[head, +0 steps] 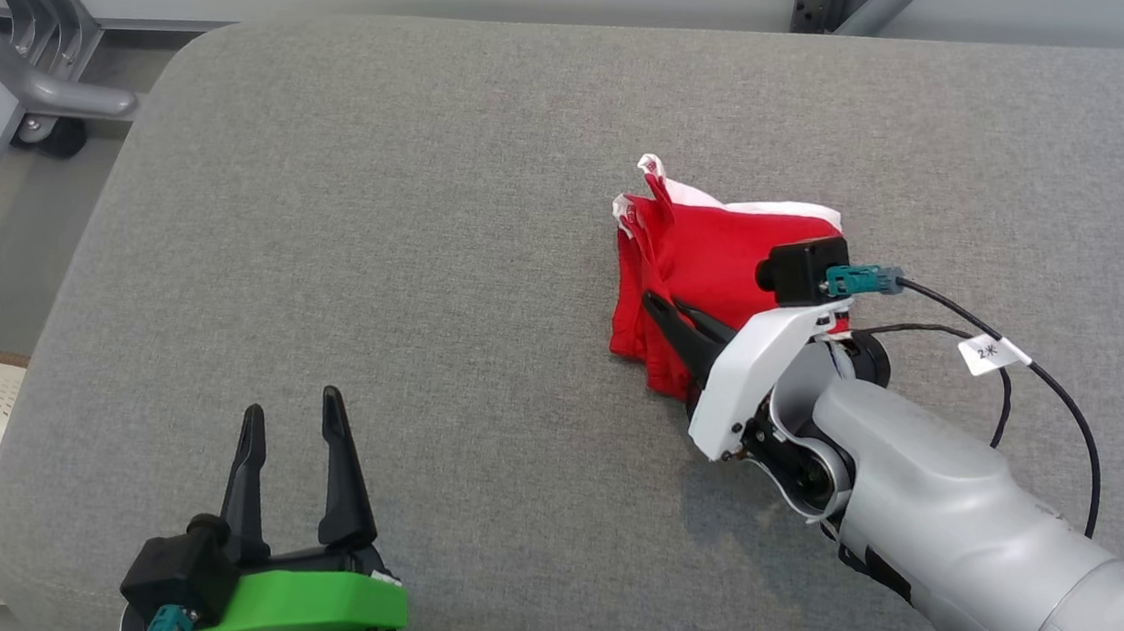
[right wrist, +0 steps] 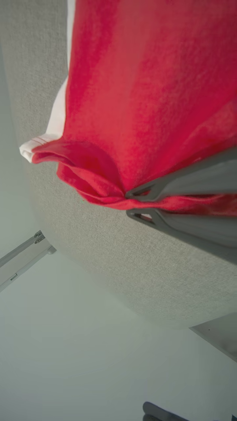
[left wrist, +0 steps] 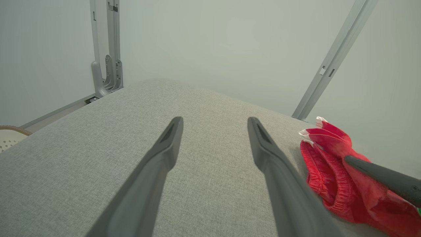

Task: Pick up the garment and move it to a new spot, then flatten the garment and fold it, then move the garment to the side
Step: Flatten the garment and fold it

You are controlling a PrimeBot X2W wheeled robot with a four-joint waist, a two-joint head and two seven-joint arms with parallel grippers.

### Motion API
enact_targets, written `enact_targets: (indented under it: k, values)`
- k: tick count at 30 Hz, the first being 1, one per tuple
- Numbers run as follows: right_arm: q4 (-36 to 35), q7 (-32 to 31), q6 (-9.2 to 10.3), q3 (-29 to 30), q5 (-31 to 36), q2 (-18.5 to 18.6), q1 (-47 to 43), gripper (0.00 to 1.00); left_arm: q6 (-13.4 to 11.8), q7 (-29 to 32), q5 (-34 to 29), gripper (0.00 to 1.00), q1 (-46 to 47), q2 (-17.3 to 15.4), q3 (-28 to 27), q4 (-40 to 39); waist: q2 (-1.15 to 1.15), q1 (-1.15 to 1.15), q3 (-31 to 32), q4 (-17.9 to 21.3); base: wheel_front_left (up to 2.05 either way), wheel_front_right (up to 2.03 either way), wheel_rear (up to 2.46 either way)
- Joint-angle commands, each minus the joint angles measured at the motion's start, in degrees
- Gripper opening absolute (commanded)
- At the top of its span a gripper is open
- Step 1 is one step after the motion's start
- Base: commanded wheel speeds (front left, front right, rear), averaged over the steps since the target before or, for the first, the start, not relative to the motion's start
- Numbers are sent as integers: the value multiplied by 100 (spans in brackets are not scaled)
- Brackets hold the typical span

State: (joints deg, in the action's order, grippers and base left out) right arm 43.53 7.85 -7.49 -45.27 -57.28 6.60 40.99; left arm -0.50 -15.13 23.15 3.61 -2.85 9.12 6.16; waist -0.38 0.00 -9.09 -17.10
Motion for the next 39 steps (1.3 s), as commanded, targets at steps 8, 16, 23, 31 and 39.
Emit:
enact_targets:
  k: [8, 16, 23, 31, 39]
  values:
    - [325, 253, 1, -350, 436, -123, 210, 100, -24, -1, 55, 100, 115, -11, -32, 9, 38, 0, -31, 45, 0, 0, 0]
    - [188, 450, 1, -514, 630, -194, 145, 100, -42, -1, 42, 100, 118, -11, -52, 0, 38, 0, -9, 182, 0, 0, 0]
    - [-115, 682, 2, -133, 790, -31, 13, 100, -53, -1, 27, 100, 89, -11, -48, -27, 38, 0, 17, 335, 0, 0, 0]
    - [-415, 732, 1, 930, 1557, 213, -258, 100, -43, -1, 17, 100, 87, -11, 29, -35, 38, 0, 15, 443, 0, 0, 0]
    - [-593, 735, 1, 1359, 2476, 93, -722, 0, -5, -1, 48, 100, 180, -11, 69, 18, 38, 0, -48, 371, 0, 0, 0]
